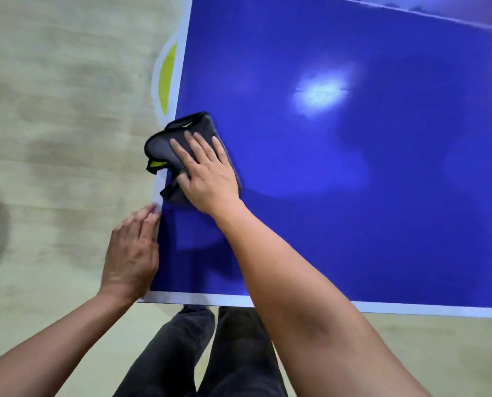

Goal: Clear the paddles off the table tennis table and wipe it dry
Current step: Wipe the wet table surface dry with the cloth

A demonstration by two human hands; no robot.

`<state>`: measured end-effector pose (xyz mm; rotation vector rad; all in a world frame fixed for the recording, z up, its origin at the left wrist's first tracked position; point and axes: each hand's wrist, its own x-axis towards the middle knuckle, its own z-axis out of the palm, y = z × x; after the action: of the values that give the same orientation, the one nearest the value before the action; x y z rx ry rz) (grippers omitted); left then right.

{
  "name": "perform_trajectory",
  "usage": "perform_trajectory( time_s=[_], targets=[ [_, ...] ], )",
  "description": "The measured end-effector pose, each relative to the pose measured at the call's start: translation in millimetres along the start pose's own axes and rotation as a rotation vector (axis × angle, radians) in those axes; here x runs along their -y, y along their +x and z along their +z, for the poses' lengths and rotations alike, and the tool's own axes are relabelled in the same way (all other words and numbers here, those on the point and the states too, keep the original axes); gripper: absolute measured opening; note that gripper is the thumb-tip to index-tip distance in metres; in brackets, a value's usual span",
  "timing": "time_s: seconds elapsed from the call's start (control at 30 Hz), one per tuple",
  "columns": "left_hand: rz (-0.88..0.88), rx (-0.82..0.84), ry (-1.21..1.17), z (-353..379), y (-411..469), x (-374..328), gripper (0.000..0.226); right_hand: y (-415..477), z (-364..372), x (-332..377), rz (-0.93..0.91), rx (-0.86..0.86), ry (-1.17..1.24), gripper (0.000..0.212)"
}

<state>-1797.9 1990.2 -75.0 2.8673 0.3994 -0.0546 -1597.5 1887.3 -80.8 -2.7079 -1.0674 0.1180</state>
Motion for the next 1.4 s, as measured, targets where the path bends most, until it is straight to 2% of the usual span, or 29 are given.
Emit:
perform_trajectory(
  time_s=[0.13, 0.23, 0.3, 0.37, 0.4, 0.47, 0.6, 0.7, 0.8, 0.87, 0.93, 1.13, 1.2, 1.27, 1.33, 1.4],
  targets=[
    [-0.073, -0.048, -0.019, -5, 37, -17, 0.040, -31, -23, -127, 0.417, -0.146, -0.039, 0.071],
    [-0.012, -0.055, -0.038, 1, 74, -38, 0.043, -56, -50, -233, 0.810, -0.151, -0.045, 0.074],
    [0.033, -0.061, -0.052, 6, 96, -49, 0.047, -58, -62, -263, 1.028, -0.173, -0.007, 0.074],
    [0.020, -0.060, -0.065, 7, 116, -52, 0.051, -43, -63, -265, 1.133, -0.224, -0.012, 0.072],
    [-0.002, -0.058, -0.070, 6, 123, -51, 0.052, -31, -61, -259, 1.135, -0.237, -0.022, 0.071],
    [-0.042, -0.056, -0.070, 6, 130, -46, 0.054, 1, -53, -236, 1.023, -0.211, -0.047, 0.071],
    [-0.029, -0.050, -0.067, 9, 129, -43, 0.056, 78, -25, -134, 0.519, -0.155, -0.084, 0.075],
    [-0.021, -0.088, -0.081, 5, 133, -43, 0.055, 130, -7, -46, 0.076, 0.030, -0.072, 0.069],
    [-0.004, -0.133, -0.043, 1, 144, -42, 0.046, 154, -5, -38, -0.082, 0.076, -0.065, 0.064],
    [-0.013, -0.152, -0.023, -1, 156, -42, 0.038, 152, -7, -62, -0.067, 0.034, -0.064, 0.064],
    [-0.019, -0.163, -0.023, -3, 172, -42, 0.034, 147, -16, -102, 0.070, -0.034, -0.027, 0.066],
    [0.020, -0.215, -0.084, -6, 244, -40, 0.041, 109, -68, -302, 0.740, -0.135, -0.053, 0.068],
    [0.044, -0.210, -0.095, -5, 259, -36, 0.044, 105, -78, -334, 0.971, -0.190, -0.027, 0.069],
    [0.066, -0.204, -0.099, -5, 270, -30, 0.045, 123, -77, -333, 1.100, -0.241, -0.011, 0.070],
    [0.069, -0.190, -0.109, -4, 273, -22, 0.045, 151, -71, -307, 1.049, -0.226, -0.021, 0.072],
    [0.064, -0.177, -0.125, -2, 273, -17, 0.046, 185, -58, -262, 0.810, -0.163, -0.058, 0.071]
  ],
)
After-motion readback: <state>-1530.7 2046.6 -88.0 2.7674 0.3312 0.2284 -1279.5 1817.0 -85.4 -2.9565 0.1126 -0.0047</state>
